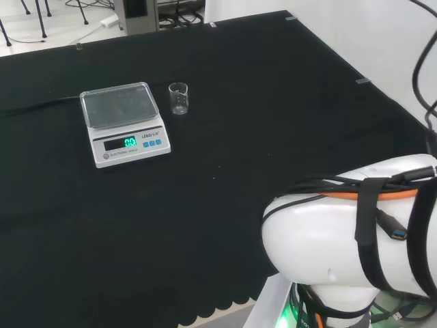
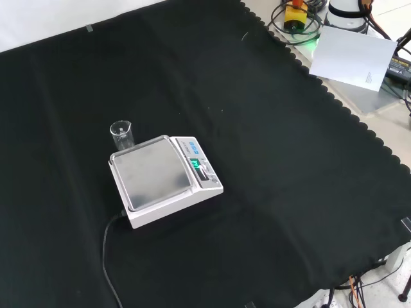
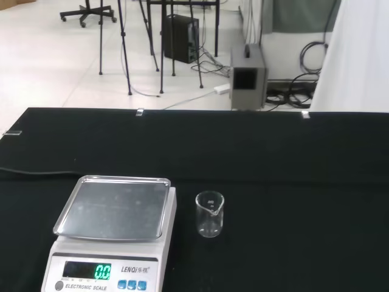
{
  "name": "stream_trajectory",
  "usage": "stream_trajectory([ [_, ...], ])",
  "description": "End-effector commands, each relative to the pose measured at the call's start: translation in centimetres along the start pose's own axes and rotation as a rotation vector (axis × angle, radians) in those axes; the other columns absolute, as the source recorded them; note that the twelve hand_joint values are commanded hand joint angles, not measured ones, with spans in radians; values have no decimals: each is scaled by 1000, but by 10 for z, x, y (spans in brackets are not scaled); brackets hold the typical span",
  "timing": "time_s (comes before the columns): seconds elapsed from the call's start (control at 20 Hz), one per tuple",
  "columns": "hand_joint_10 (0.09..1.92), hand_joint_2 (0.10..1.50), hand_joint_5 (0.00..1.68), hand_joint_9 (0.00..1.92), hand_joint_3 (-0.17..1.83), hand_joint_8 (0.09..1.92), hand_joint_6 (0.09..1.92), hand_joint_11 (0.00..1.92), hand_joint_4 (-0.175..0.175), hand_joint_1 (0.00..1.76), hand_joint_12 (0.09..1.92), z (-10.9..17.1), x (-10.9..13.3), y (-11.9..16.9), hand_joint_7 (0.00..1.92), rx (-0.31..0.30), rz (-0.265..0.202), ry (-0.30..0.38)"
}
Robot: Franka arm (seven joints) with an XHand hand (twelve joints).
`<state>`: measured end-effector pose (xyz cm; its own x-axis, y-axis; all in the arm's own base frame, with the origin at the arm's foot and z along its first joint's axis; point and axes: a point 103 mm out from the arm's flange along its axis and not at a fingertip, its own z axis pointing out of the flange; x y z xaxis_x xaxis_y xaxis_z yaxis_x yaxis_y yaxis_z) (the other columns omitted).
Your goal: Pick up the beaker.
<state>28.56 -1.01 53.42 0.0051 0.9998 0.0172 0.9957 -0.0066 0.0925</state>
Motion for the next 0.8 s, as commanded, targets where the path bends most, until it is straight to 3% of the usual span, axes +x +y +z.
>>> stream_trajectory([
  [0.05, 805, 993, 477, 726, 124, 780, 666, 290, -34, 599, 1424, 98, 4, 81, 627, 110, -76, 66],
  [0.15, 806, 992, 479, 726, 127, 780, 669, 291, -35, 600, 1424, 109, 9, 90, 627, 131, -80, 77],
  [0.2, 806, 992, 481, 726, 128, 781, 670, 291, -36, 601, 1424, 114, 11, 93, 627, 120, -110, 122],
  [0.3, 807, 990, 484, 725, 132, 782, 674, 284, -37, 603, 1423, 123, 16, 101, 628, 125, -77, 134],
  [0.4, 809, 990, 490, 725, 135, 784, 679, 281, -39, 606, 1423, 133, 21, 107, 633, 128, -93, 133],
  [0.8, 822, 980, 515, 737, 150, 795, 705, 291, -47, 641, 1425, 180, 40, 134, 651, 156, -132, 43],
])
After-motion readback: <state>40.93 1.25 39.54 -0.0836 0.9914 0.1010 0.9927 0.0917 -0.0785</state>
